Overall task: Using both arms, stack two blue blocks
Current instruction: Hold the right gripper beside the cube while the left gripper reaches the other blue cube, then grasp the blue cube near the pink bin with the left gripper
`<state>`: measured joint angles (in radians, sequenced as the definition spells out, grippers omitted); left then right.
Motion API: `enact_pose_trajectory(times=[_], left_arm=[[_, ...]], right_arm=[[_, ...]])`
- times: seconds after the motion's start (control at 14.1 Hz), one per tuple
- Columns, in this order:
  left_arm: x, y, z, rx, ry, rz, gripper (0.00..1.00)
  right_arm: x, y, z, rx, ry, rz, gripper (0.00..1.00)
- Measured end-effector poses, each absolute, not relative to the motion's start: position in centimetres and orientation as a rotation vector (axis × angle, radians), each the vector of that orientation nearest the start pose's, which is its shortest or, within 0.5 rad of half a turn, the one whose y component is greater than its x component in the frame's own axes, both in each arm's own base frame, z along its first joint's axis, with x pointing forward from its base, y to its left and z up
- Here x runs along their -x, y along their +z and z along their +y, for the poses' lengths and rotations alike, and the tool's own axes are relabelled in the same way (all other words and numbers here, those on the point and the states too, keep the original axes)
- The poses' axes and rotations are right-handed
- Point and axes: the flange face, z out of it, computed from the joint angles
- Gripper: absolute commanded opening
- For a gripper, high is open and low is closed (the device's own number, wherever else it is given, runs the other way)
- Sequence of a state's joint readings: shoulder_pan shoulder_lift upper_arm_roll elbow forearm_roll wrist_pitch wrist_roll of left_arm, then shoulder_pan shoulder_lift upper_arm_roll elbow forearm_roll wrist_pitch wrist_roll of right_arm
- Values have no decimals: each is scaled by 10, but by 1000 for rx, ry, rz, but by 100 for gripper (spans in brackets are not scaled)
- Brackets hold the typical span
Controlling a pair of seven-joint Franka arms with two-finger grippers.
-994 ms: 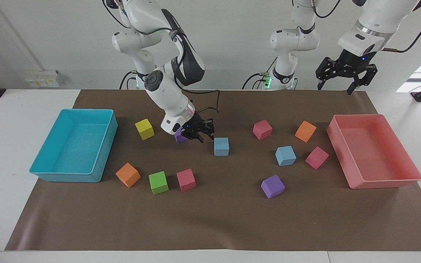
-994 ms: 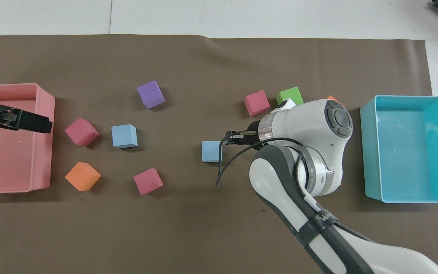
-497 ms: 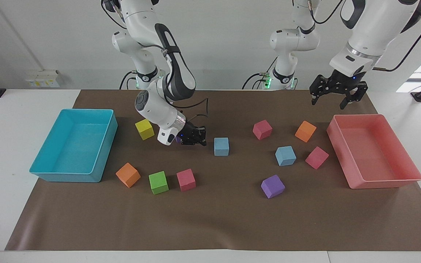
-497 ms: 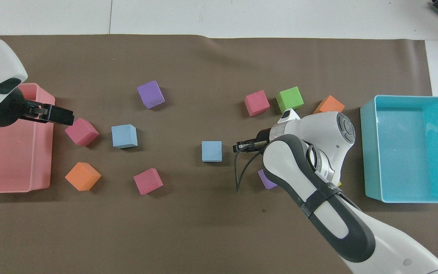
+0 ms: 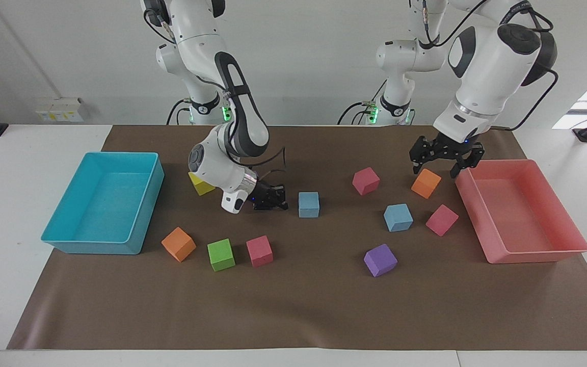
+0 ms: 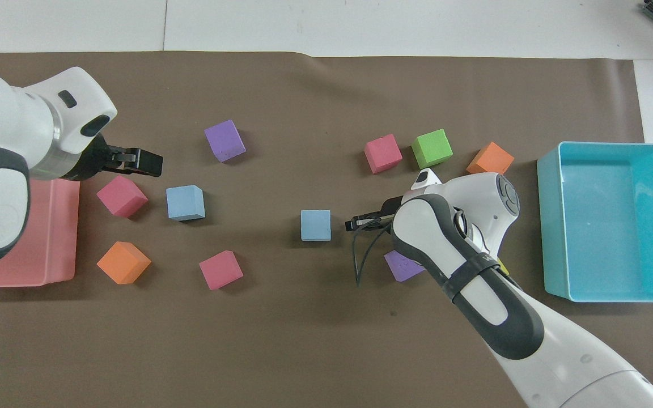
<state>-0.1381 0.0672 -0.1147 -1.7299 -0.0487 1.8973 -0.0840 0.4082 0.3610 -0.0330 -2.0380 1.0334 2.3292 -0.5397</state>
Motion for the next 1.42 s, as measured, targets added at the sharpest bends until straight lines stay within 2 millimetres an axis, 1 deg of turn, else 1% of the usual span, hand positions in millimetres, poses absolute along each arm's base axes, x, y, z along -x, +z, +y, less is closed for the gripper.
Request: enact_pose_trajectory(times=[0.14, 0.36, 0.5, 0.71, 0.85, 1.07, 1.28, 1.42], left_arm=[[-576, 516, -161, 3202, -143, 243, 100], [-584, 478, -159, 3205, -88, 202, 100], [-588, 455, -155, 3207, -84, 167, 100], [-586, 429, -153, 3209, -92, 143, 100], [-580, 410, -154, 3208, -92, 140, 100], [-574, 390, -153, 3198, -98, 149, 100], [-566, 359, -150, 3199, -144, 117, 100], [-562, 350, -149, 3200, -136, 71, 100]], right_arm=[[-548, 266, 236, 2414, -1, -180, 0], [-547, 266, 237, 2408, 2, -192, 0], [-547, 266, 237, 2407, 1, -194, 0], [-547, 266, 237, 2407, 1, -195, 0], [-547, 266, 237, 2407, 1, -195, 0], [-547, 266, 237, 2407, 1, -195, 0], [-547, 266, 237, 2407, 1, -195, 0], [-547, 266, 237, 2407, 1, -195, 0]])
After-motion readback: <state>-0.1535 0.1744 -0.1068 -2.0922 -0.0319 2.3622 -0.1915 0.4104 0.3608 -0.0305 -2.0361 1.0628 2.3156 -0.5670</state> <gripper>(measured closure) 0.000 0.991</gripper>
